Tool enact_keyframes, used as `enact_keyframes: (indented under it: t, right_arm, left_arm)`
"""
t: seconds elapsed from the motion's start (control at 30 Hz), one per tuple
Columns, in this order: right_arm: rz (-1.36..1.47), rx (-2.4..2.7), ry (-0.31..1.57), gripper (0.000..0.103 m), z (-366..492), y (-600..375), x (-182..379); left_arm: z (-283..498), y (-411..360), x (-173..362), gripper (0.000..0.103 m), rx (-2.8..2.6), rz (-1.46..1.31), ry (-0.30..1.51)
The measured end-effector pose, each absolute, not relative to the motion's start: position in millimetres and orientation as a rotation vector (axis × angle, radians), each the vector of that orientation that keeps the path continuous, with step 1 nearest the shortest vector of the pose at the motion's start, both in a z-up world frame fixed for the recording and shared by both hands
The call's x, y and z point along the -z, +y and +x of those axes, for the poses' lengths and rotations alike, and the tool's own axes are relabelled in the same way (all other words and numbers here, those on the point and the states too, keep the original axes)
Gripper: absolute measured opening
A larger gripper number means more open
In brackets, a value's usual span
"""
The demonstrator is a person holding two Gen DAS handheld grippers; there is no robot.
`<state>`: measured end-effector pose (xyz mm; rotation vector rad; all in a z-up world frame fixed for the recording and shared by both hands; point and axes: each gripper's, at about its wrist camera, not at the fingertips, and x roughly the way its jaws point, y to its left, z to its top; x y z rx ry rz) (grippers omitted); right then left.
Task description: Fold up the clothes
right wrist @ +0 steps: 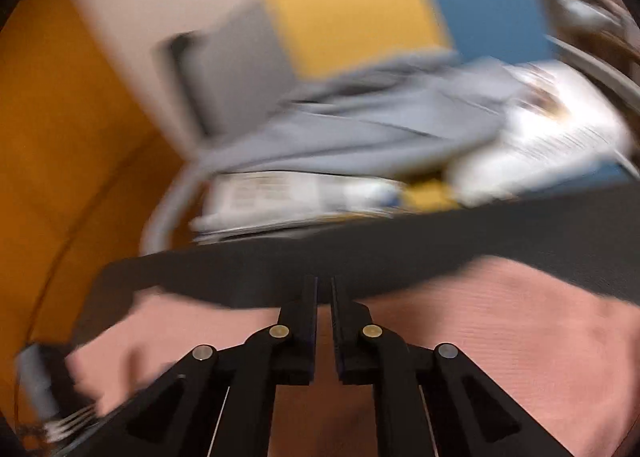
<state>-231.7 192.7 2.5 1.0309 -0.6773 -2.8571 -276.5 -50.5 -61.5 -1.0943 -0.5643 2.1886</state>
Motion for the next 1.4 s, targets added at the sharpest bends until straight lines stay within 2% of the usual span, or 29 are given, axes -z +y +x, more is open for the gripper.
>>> enact_keyframes:
  t: [0.1,0.23,0.37,0.5,0.6,0.7,0.73,0.9,1.07,1.2,1.3,1.4]
  right_arm:
    - [1.054,2.672,-0.498,0.009,-266.3,140.9,-8.5]
    - [1.159,2.497,-0.312,0.008,-313.5,94.9,3.9]
    - [1.238,2.375,-0.254,0.008,-346.7,79.4,18.7]
    - [1.273,2.385,-0.058,0.002,-364.3,60.5,32.8]
    - [1.267,2.457,0.002,0.002,-374.2,54.6,38.1]
    - [1.236,2.485,-0.15,0.002,-378.5,64.3,42.5]
    - [1.224,2.486,-0.197,0.006,-375.4,69.2,39.9]
    - [1.064,2.561,-0.429,0.009,-323.3,118.2,7.9]
    - [1.214,2.551,-0.335,0.009,-294.1,118.9,29.8]
    - [1.181,2.603,-0.483,0.01,-277.3,131.5,30.2]
    - [1.115,2.731,-0.5,0.011,-251.9,157.3,14.2]
    - [1.16,2.813,-0.551,0.012,-239.7,193.5,21.0]
  left_arm:
    - [-276.2,-54.8,65.3,0.012,-2.178,-1.088,-0.61]
    - [-278.2,-55.4,68.3,0.012,-2.174,-1.079,-0.626]
    - [-277.8,-55.9,70.0,0.012,-2.175,-1.068,-0.63]
    - [-277.1,-55.4,70.5,0.012,-2.183,-1.06,-0.623]
    - [-277.3,-56.6,71.6,0.012,-2.177,-1.054,-0.631]
    - [-277.8,-57.7,72.5,0.012,-2.171,-1.051,-0.639]
    - [-277.9,-57.8,72.8,0.012,-2.169,-1.05,-0.64]
    - [-277.0,-57.6,73.4,0.012,-2.172,-1.047,-0.639]
    - [-276.1,-58.6,74.3,0.012,-2.169,-1.047,-0.643]
    - [-276.8,-58.7,75.4,0.012,-2.164,-1.047,-0.648]
    - [-280.0,-57.6,76.7,0.012,-2.166,-1.046,-0.648]
    - [-281.8,-58.1,77.8,0.012,-2.166,-1.046,-0.644]
